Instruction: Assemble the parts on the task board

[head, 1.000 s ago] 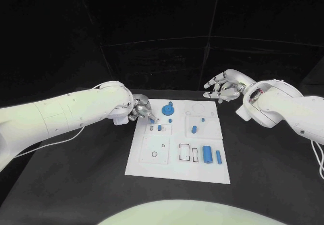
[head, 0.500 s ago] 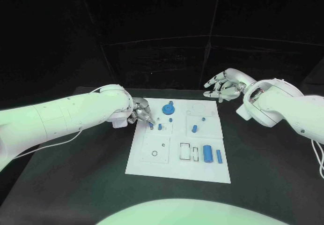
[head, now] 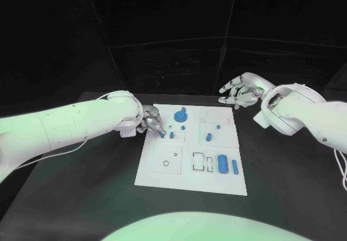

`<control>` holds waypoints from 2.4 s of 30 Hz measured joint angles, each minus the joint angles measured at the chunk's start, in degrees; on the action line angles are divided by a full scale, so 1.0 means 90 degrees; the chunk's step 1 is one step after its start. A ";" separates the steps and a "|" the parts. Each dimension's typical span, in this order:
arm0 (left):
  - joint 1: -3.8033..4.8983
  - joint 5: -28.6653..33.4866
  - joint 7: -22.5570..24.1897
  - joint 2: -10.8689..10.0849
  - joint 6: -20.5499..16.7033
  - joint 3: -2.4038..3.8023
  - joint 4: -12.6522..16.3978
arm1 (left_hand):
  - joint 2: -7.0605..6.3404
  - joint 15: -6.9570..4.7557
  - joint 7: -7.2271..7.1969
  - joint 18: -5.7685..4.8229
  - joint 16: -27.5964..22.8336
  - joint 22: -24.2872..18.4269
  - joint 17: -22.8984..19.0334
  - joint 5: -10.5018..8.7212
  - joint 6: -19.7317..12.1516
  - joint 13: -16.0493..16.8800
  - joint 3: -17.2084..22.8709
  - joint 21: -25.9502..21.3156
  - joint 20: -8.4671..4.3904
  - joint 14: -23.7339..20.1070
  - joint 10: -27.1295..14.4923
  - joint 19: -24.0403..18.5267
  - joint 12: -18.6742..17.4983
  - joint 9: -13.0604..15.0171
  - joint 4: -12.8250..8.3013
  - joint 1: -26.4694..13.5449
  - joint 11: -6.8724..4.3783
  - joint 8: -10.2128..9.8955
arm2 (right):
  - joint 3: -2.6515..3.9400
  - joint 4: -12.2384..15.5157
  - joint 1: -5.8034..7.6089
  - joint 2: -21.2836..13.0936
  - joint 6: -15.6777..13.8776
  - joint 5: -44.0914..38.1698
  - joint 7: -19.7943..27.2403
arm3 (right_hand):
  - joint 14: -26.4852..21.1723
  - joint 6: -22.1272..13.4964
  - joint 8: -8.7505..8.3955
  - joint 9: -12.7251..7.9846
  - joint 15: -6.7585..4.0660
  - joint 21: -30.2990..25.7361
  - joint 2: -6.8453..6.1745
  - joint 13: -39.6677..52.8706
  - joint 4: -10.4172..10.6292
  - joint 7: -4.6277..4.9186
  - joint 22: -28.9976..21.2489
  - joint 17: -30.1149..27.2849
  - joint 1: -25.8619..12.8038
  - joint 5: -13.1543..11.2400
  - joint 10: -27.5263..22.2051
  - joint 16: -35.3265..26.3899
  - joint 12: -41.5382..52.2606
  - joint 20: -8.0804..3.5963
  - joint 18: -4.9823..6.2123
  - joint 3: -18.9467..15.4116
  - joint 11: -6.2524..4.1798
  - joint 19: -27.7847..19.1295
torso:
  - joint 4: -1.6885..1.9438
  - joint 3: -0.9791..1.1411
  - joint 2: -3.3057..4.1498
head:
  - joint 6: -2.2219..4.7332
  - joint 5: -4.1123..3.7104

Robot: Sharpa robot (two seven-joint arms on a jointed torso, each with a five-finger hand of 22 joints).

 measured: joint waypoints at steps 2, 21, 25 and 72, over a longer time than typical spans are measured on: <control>-0.0002 -0.0002 -0.0002 -0.0001 0.0014 0.0001 0.0000 | 0.0001 0.0000 0.0000 0.0000 0.0000 0.0000 0.0000 -0.0001 0.0000 0.0000 0.0000 0.0000 0.0000 0.0000 0.0000 0.0000 -0.0001 -0.0003 0.0000 0.0001 0.0000 -0.0001 | 0.0000 0.0000 0.0000 0.0000 0.0000 0.0000 0.0000 | 0.0000 0.0000 0.0000 0.0000 0.0000 0.0000 0.0000 0.0000 0.0000 0.0000 0.0000 0.0000 0.0000 0.0000 0.0000 0.0000 0.0000 0.0000 0.0000 0.0000 0.0000 0.0000 | -0.0001 0.0002 0.0000 | -0.0001 0.0001; -0.0013 -0.0011 -0.0036 -0.0017 0.0138 0.0003 0.0006 | 0.0002 0.0000 -0.0003 0.0000 0.0000 -0.0001 0.0000 -0.0013 0.0006 -0.0005 0.0018 0.0000 0.0000 0.0000 -0.0001 0.0000 -0.0024 0.0010 0.0018 0.0002 0.0001 0.0024 | 0.0000 0.0001 0.0000 -0.0003 0.0003 0.0000 0.0000 | 0.0000 0.0000 0.0000 0.0000 0.0000 0.0000 0.0000 -0.0007 0.0000 0.0000 -0.0005 0.0005 0.0000 0.0000 0.0000 0.0000 0.0000 0.0000 0.0000 0.0000 0.0000 0.0000 | -0.0008 0.0001 0.0000 | -0.0016 0.0005; -0.0011 -0.0012 -0.0041 -0.0019 0.0146 0.0005 0.0012 | 0.0002 0.0000 -0.0004 0.0000 0.0000 -0.0001 0.0000 -0.0002 0.0007 -0.0010 0.0019 0.0000 0.0000 0.0000 -0.0001 0.0000 -0.0024 0.0009 0.0018 0.0002 0.0001 0.0024 | 0.0000 0.0001 0.0000 -0.0002 0.0004 0.0000 0.0000 | 0.0000 0.0000 0.0000 0.0000 0.0000 0.0000 0.0000 -0.0011 0.0000 0.0000 -0.0005 0.0008 0.0000 0.0000 0.0000 0.0000 0.0000 0.0000 0.0000 0.0000 0.0000 0.0000 | -0.0008 0.0001 0.0000 | -0.0016 0.0005; -0.0012 -0.0024 -0.0341 0.0271 0.0454 0.0001 -0.0293 | -0.0718 0.0000 -0.0084 0.0000 0.0000 -0.0048 0.0000 0.0022 0.0197 -0.0045 -0.0179 -0.0050 0.0000 0.0000 0.0047 0.0000 -0.0051 0.0067 0.0149 -0.0972 -0.0002 0.0146 | 0.0000 -0.0011 0.0000 0.0022 0.0009 0.0000 -0.0004 | 0.0000 0.0000 -0.0001 0.0000 0.0000 0.0000 0.0000 -0.0017 -0.0001 0.0000 -0.0007 -0.0005 0.0000 0.0000 -0.0023 -0.0040 0.0025 0.0000 0.0000 -0.0001 0.0023 0.0000 | -0.0003 -0.0001 -0.0001 | -0.0058 -0.0042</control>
